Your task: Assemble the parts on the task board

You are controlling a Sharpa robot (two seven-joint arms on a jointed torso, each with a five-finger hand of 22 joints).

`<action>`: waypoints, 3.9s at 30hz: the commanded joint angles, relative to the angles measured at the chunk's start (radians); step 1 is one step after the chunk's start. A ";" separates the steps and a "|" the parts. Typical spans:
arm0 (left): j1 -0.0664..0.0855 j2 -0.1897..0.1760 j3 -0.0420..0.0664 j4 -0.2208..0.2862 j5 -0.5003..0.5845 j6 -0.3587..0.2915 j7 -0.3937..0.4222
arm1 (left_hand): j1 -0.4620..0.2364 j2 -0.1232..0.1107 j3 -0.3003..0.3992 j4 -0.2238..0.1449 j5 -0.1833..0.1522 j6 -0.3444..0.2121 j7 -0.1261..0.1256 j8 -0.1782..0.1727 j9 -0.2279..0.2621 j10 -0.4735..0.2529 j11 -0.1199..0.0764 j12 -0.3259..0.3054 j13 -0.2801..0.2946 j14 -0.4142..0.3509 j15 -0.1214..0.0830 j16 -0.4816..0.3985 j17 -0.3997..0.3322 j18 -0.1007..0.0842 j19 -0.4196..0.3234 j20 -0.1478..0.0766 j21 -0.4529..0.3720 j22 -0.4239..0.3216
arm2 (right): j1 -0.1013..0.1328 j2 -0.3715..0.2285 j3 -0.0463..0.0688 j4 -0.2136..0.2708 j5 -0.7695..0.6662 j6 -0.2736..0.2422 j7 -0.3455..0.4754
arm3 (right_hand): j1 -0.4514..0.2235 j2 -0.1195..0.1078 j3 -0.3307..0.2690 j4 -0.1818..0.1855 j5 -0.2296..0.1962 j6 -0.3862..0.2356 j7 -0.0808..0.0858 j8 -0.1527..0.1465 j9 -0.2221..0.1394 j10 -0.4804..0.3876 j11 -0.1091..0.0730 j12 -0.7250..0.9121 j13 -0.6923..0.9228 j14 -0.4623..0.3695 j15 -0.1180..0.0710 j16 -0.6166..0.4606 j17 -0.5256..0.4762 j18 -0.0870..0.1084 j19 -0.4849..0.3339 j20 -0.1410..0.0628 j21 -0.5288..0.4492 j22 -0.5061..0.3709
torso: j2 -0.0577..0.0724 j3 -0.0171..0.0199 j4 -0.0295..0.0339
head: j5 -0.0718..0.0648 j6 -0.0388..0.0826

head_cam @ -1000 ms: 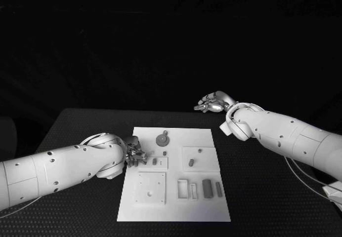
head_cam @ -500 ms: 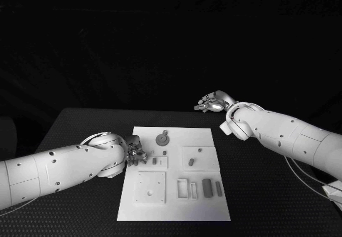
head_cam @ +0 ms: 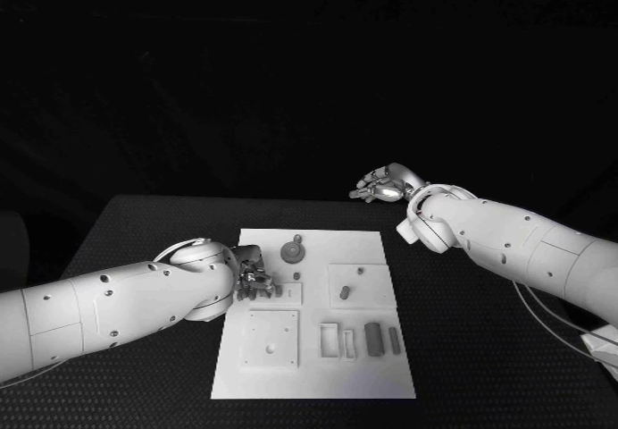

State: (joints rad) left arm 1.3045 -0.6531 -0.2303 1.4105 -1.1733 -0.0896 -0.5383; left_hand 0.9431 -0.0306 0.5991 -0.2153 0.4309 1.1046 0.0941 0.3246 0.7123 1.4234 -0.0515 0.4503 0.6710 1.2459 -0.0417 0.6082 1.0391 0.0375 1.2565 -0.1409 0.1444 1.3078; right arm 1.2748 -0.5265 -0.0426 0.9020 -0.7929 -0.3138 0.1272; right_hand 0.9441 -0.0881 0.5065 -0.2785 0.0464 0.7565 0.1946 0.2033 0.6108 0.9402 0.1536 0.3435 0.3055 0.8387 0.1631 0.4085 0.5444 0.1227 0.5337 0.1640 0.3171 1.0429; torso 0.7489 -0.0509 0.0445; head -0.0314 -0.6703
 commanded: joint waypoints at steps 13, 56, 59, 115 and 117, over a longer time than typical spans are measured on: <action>-0.011 -0.002 -0.005 -0.007 -0.041 0.036 -0.004 | 0.001 0.008 0.000 -0.006 0.005 0.061 -0.053 -0.002 0.003 -0.001 -0.010 0.007 0.003 0.004 -0.003 0.007 -0.001 0.011 0.005 -0.003 0.009 0.026 | 0.000 0.000 0.000 0.001 0.003 0.016 0.011 | 0.001 0.000 -0.005 -0.001 0.001 -0.007 0.027 0.005 -0.001 0.007 0.001 -0.005 -0.005 -0.008 0.002 -0.007 0.001 -0.020 -0.011 0.001 -0.007 0.003 | 0.000 -0.0013 0.0007 | -0.001 -0.002; -0.011 -0.033 -0.001 0.011 -0.062 -0.036 -0.007 | -0.005 0.005 0.004 -0.014 0.030 0.077 -0.061 0.004 0.015 0.007 -0.018 0.031 0.018 0.013 -0.005 0.032 -0.005 0.013 0.006 -0.006 0.036 0.026 | -0.001 -0.001 0.000 0.000 0.005 0.017 0.012 | -0.002 0.000 -0.007 0.001 0.001 -0.007 0.027 0.006 -0.003 0.008 0.002 -0.006 -0.011 -0.010 0.004 -0.009 0.002 -0.021 -0.014 0.002 -0.009 0.005 | 0.000 -0.0006 0.0000 | 0.001 -0.006; -0.011 -0.035 -0.001 0.019 -0.062 -0.045 -0.004 | -0.004 0.005 0.004 -0.014 0.031 0.078 -0.061 0.005 0.015 0.007 -0.018 0.032 0.018 0.013 -0.005 0.033 -0.005 0.014 0.006 -0.006 0.037 0.026 | -0.002 -0.001 0.000 -0.001 0.006 0.017 0.012 | -0.003 0.000 -0.007 0.002 0.001 -0.007 0.027 0.006 -0.003 0.009 0.002 -0.007 -0.012 -0.011 0.004 -0.010 0.002 -0.021 -0.014 0.002 -0.009 0.006 | 0.000 -0.0013 -0.0001 | 0.001 -0.005; -0.034 -0.078 -0.004 0.067 -0.084 -0.275 0.054 | 0.004 0.000 0.015 -0.015 0.019 0.076 -0.062 0.000 0.020 0.002 -0.020 0.037 0.021 0.012 -0.008 0.039 -0.015 0.015 0.002 -0.007 0.053 0.025 | -0.004 -0.009 0.000 0.000 0.012 0.021 0.013 | -0.011 -0.001 -0.009 0.006 0.001 -0.007 0.027 0.007 -0.005 0.009 0.002 -0.009 -0.025 -0.018 0.007 -0.016 0.005 -0.022 -0.021 0.003 -0.015 0.011 | 0.000 -0.0004 0.0014 | 0.000 -0.012; -0.035 -0.079 -0.005 0.071 -0.083 -0.277 0.056 | 0.005 -0.002 0.016 -0.014 0.020 0.077 -0.062 0.001 0.020 0.002 -0.020 0.037 0.021 0.012 -0.008 0.040 -0.016 0.015 0.002 -0.008 0.054 0.025 | -0.004 -0.009 0.000 0.000 0.012 0.021 0.013 | -0.011 -0.001 -0.009 0.006 0.001 -0.008 0.027 0.007 -0.005 0.009 0.003 -0.009 -0.025 -0.018 0.007 -0.017 0.005 -0.022 -0.022 0.003 -0.015 0.011 | 0.000 -0.0004 0.0013 | 0.002 -0.011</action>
State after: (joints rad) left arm 1.2705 -0.7322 -0.2351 1.4761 -1.2362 -0.3154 -0.5071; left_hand 0.9385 -0.0352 0.6042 -0.2226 0.4518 1.1203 0.0885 0.3202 0.7312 1.4327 -0.0622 0.4831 0.6912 1.2540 -0.0499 0.6427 1.0249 0.0368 1.2616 -0.1460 0.1934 1.3075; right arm 1.2711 -0.5361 -0.0426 0.9011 -0.7823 -0.3033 0.1303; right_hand 0.9441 -0.0881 0.5011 -0.2731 0.0464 0.7565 0.1947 0.2051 0.6067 0.9436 0.1571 0.3396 0.2817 0.8254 0.1695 0.3969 0.5476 0.1151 0.5158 0.1675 0.3055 1.0528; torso 0.7488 -0.0511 0.0451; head -0.0311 -0.6820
